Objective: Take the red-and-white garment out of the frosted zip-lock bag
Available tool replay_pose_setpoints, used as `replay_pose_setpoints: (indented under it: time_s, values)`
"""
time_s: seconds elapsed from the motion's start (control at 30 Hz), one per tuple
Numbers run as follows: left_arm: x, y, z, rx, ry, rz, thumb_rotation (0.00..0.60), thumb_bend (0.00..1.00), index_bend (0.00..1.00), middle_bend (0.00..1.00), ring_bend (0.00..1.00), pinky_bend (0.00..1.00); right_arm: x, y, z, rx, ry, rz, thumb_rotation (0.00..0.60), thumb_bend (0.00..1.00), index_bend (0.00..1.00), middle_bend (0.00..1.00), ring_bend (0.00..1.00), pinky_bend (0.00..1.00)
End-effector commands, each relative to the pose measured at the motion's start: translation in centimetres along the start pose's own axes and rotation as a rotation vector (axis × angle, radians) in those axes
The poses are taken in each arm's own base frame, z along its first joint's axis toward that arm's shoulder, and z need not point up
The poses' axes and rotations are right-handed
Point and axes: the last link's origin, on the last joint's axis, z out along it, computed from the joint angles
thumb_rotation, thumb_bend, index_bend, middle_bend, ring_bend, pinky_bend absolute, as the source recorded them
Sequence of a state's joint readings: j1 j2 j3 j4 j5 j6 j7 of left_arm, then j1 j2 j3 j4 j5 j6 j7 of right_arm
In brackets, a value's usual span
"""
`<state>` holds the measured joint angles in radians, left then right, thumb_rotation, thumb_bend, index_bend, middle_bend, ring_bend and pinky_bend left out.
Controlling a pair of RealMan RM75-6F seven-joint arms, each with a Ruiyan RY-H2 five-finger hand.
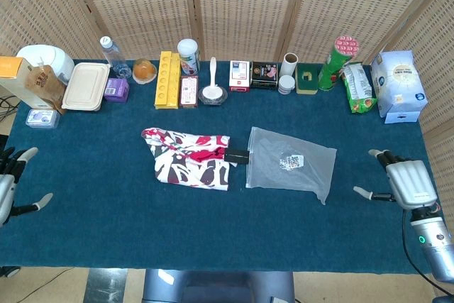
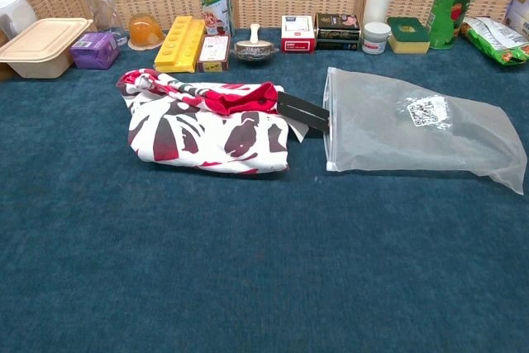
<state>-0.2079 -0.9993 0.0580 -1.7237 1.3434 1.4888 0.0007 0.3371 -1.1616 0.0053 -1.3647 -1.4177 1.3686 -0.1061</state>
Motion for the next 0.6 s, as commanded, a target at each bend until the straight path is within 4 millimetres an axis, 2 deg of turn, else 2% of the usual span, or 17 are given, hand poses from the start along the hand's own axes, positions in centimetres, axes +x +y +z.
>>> replay_pose_setpoints:
  time_s: [0.03, 0.27, 0.6]
  values:
    - [-1.0, -1.2, -2.6, 0.024, 0.015, 0.0, 0.598, 0.2, 0.13, 0.14, 0.0, 0.16, 0.1, 1.0, -1.8, -0.096, -0.002, 0.023, 0.213, 0.16, 0.3, 0.4, 0.55, 0.64]
    - [-1.7, -1.8, -5.5, 0.064, 0.03, -0.034, 0.598, 0.21, 0.16, 0.14, 0.0, 0.16, 0.2, 1.9, -5.0, -0.17, 0.029, 0.033, 0.233, 0.17, 0.34, 0.42, 0.55, 0.63]
    - [-0.9, -1.2, -5.5, 0.049, 0.072, -0.061, 0.6, 0.21, 0.17, 0.14, 0.0, 0.16, 0.9, 2.4, -6.2, -0.187, 0.097, 0.064, 0.237, 0.16, 0.36, 0.42, 0.54, 0.61]
